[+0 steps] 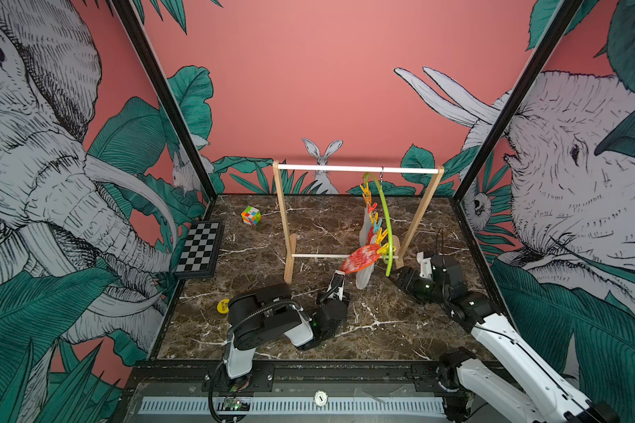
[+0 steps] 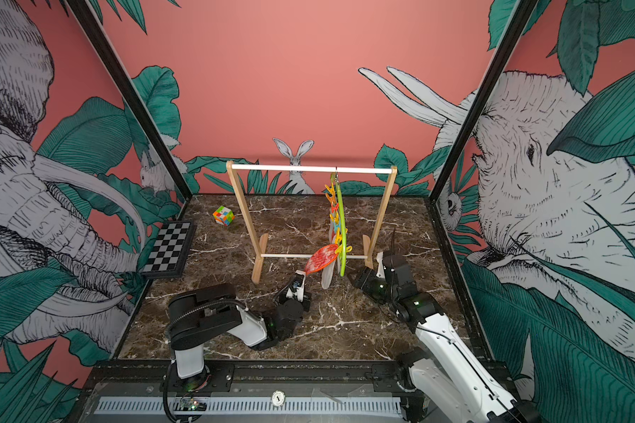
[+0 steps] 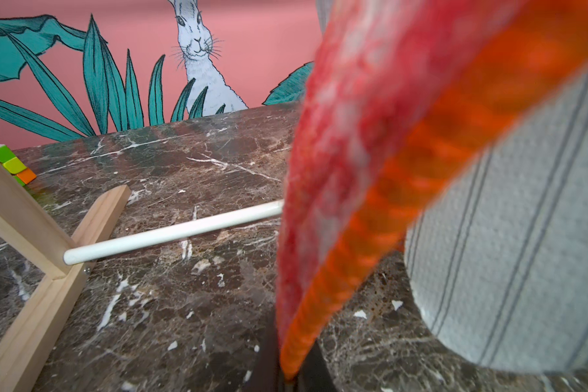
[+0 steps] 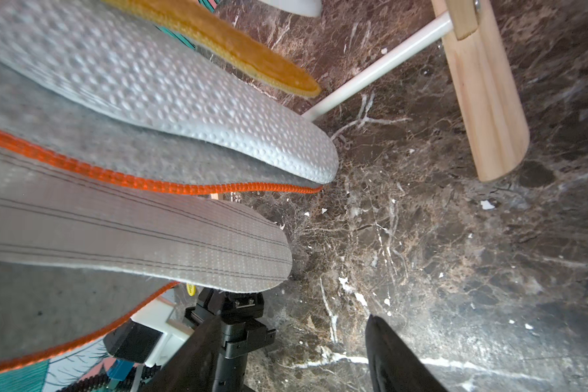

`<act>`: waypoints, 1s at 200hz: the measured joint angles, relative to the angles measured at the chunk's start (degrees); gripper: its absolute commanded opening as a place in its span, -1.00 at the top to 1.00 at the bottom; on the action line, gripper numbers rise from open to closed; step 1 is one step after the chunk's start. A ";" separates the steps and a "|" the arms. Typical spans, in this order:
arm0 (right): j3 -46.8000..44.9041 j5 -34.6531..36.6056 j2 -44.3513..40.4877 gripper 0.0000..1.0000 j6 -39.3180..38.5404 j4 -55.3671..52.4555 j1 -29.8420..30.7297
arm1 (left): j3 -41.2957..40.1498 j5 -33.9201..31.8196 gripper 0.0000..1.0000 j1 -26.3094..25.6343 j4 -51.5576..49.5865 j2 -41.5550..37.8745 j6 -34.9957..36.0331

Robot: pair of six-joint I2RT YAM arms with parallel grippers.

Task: Take the shoe insoles off the hanger
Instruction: Remove the insole from the hanger.

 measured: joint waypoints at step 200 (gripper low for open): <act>9.57 -6.45 -2.51 -0.45 15.04 11.15 -7.50 | -0.74 2.21 1.00 4.81 -7.93 -12.76 1.29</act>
